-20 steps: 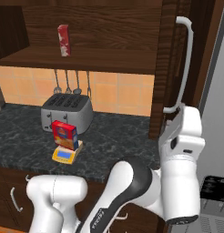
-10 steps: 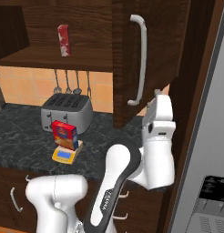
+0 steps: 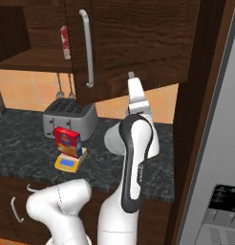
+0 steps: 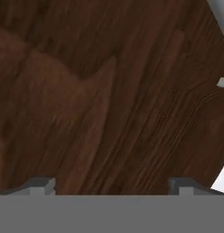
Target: Pick the boxed food and place it on the digital scale for weighing, and close the cabinet.
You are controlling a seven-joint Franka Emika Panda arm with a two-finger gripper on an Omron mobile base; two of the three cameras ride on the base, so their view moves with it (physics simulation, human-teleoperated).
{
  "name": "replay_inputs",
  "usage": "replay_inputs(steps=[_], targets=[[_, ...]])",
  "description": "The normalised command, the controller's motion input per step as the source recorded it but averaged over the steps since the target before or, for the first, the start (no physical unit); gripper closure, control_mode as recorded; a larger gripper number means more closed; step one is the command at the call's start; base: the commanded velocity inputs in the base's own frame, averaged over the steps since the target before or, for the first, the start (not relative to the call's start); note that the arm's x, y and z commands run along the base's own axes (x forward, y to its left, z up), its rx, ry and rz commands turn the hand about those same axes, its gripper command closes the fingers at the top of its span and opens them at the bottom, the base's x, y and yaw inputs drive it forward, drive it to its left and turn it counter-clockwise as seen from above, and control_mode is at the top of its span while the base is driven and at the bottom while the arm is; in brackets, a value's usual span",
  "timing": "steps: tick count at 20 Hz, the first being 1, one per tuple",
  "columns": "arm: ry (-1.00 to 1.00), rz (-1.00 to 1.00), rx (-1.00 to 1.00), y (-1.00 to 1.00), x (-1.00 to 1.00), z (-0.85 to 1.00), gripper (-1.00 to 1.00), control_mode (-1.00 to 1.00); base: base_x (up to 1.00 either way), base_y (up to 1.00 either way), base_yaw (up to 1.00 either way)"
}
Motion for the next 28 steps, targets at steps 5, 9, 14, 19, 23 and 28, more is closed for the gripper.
replay_inputs(steps=[5, 9, 14, 19, 23, 28], targets=[[-0.10, 0.00, -0.16, 0.97, 0.97, 0.17, -1.00, -1.00, 0.00, 0.00, 0.00], [0.02, -0.05, -0.08, 0.69, 0.59, 0.17, -1.00, -1.00, 0.00, 0.00, 0.00], [0.11, -0.01, -0.01, 0.11, 0.80, -0.03, -1.00, -1.00, 0.00, 0.00, 0.00], [0.07, 0.00, 0.00, 0.00, 0.94, -0.18, -1.00, -1.00, 0.00, 0.00, 0.00], [0.00, 0.00, -0.04, 0.03, 0.97, -0.37, -1.00, -1.00, 0.00, 0.00, 0.00], [-0.04, 0.00, -0.09, 0.26, 0.33, -0.17, -1.00, -1.00, 0.00, 0.00, 0.00]])
